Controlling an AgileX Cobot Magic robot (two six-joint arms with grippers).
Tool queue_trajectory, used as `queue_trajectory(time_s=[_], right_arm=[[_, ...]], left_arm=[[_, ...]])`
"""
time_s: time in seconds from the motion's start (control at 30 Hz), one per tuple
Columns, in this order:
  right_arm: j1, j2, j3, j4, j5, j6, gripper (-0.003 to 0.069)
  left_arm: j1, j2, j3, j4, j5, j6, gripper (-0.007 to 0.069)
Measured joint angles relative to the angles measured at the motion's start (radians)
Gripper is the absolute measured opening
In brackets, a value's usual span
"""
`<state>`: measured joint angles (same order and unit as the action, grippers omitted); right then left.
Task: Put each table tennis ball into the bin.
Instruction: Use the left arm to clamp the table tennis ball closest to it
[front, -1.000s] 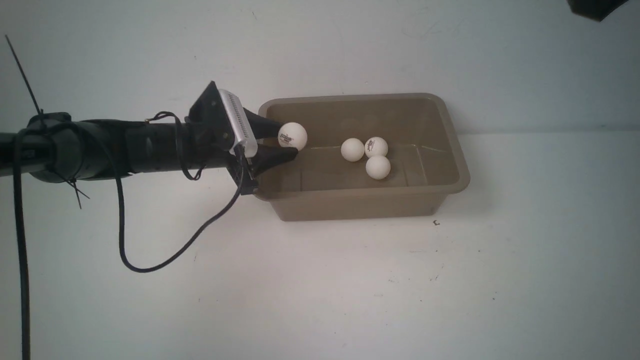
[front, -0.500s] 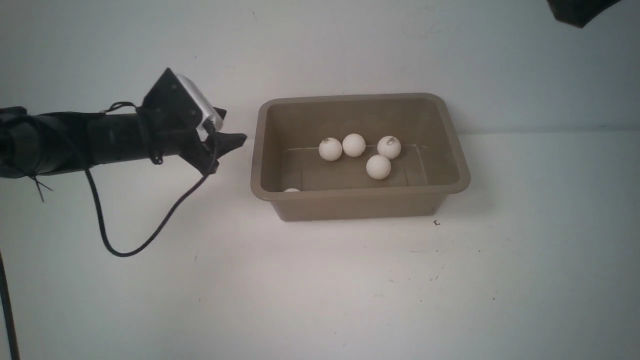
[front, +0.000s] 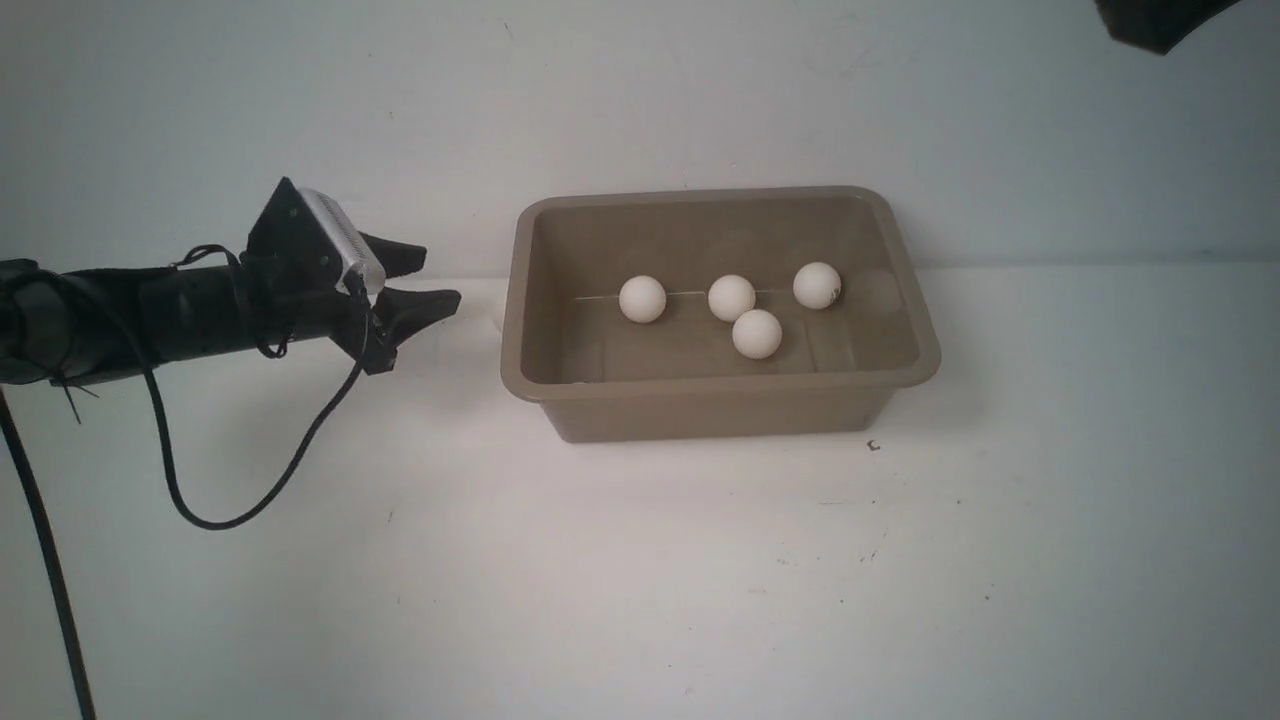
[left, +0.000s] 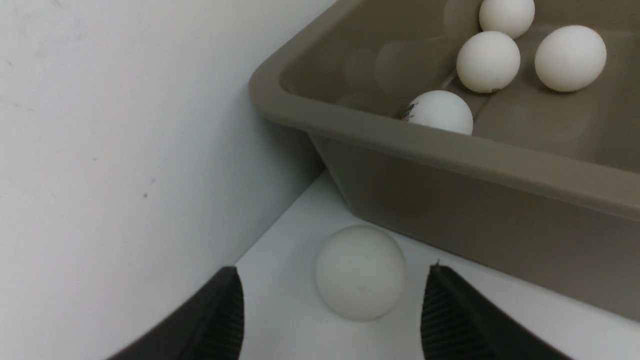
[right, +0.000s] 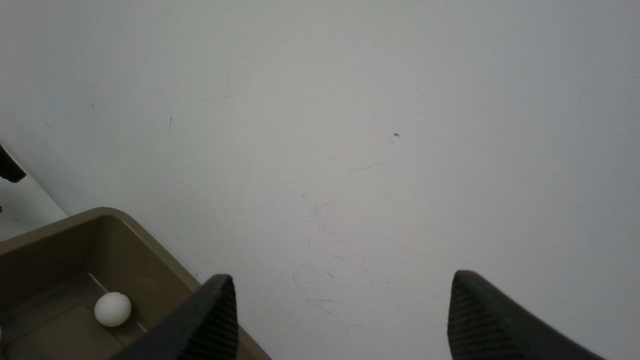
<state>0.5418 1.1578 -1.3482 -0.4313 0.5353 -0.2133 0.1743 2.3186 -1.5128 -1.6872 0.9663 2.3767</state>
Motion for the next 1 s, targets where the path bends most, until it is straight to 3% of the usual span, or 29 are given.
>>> queue_trajectory(time_s=[0.23,0.5,1.0], right_arm=[[0.000,0.000,0.000,0.000,0.000,-0.002,0.0513],[0.000,0.000,0.000,0.000,0.012,-0.003,0.0513],[0.000,-0.001,0.000,0.000,0.036,-0.011,0.0513]], left_arm=[[-0.039,0.041,-0.051,0.000,-0.020,-0.062,0.0429],[-0.138,0.043,-0.088,0.007,-0.182,-0.071,0.0429],[-0.146,0.147,-0.161,0.000,-0.215,-0.088,0.0429]])
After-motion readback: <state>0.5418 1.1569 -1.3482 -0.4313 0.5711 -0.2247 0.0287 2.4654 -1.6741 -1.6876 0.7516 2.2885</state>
